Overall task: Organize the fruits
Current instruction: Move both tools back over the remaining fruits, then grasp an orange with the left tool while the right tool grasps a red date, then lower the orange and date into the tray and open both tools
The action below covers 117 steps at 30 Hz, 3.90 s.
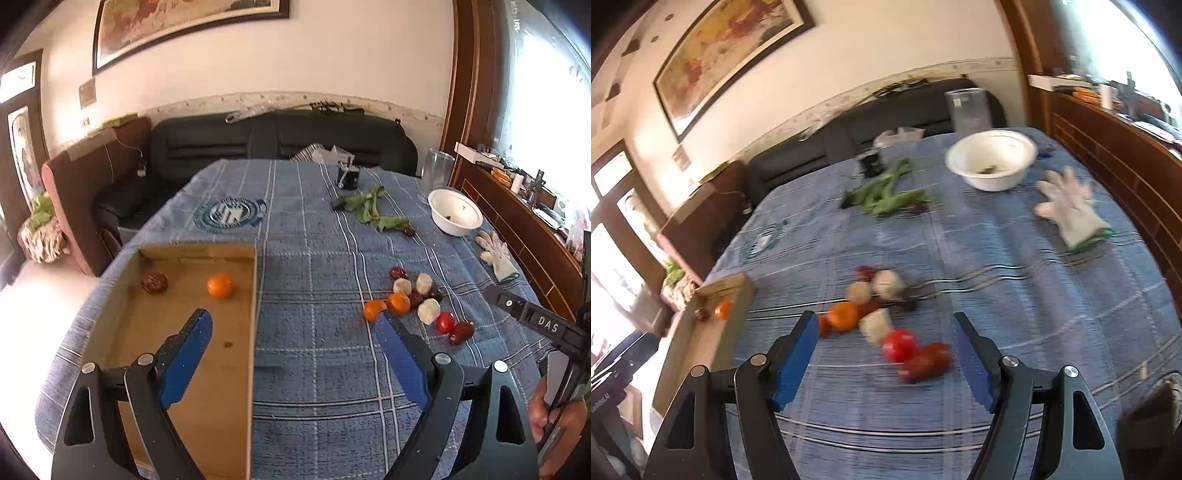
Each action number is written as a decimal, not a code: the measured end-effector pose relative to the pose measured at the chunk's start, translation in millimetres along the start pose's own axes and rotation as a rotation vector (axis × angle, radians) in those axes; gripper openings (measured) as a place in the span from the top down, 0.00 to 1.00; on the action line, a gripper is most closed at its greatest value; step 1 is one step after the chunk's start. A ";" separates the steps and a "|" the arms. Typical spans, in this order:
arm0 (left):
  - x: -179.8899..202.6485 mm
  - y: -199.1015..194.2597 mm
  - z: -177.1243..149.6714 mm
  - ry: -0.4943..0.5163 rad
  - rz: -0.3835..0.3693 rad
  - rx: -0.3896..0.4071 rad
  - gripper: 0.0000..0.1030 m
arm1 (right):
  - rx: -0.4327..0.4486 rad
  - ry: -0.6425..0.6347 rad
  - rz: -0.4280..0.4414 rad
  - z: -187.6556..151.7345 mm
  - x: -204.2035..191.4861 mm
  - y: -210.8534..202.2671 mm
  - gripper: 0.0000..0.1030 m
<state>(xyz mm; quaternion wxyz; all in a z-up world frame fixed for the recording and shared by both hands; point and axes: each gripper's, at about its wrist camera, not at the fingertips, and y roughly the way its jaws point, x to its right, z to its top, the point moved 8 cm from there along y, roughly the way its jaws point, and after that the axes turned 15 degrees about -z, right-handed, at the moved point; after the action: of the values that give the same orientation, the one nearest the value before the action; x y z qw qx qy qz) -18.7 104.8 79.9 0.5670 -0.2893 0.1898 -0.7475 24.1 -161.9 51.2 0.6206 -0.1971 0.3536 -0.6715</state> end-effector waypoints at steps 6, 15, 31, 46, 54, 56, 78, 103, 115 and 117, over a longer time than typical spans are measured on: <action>5.5 29.5 -13.5 -0.022 -0.044 -0.062 0.13 | -0.037 0.061 -0.018 -1.6 37.2 15.1 0.25; 22.9 94.1 -25.6 -0.020 -0.118 -0.178 0.13 | -0.134 -0.003 0.002 -27.5 25.8 50.5 0.25; 46.5 182.6 -27.1 0.144 -0.155 -0.232 0.25 | -0.123 -0.234 -0.087 -44.4 -5.9 75.8 0.34; 46.3 169.1 -32.1 0.085 -0.210 -0.236 0.72 | -0.126 -0.194 -0.080 -43.0 -0.5 70.4 0.49; 28.9 109.0 -31.1 -0.030 -0.282 -0.159 0.72 | -0.087 -0.193 -0.015 -43.2 -22.4 34.0 0.49; 15.2 93.8 -31.5 -0.072 -0.281 -0.135 0.72 | -0.073 -0.215 0.020 -44.3 -40.5 22.4 0.49; -215.8 60.3 -21.9 -0.287 0.065 -0.185 0.72 | -0.113 -0.613 0.258 -86.9 -327.4 47.7 0.48; -239.8 46.1 -22.2 -0.358 0.074 -0.169 0.50 | -0.026 -0.675 0.174 -82.2 -348.8 61.6 0.33; -174.0 -18.3 -9.5 -0.298 0.033 0.003 0.32 | -0.010 -0.325 0.217 -45.0 -246.6 13.8 0.22; -155.3 -20.4 -14.6 -0.296 0.015 0.016 0.32 | -0.018 -0.256 0.206 -43.1 -222.1 11.6 0.22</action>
<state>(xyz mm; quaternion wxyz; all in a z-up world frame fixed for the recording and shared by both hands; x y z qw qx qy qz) -13.7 258.7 47.5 0.5966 -0.3905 0.1002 -0.6939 35.5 64.4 52.5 0.7244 -0.2491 0.2960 -0.5706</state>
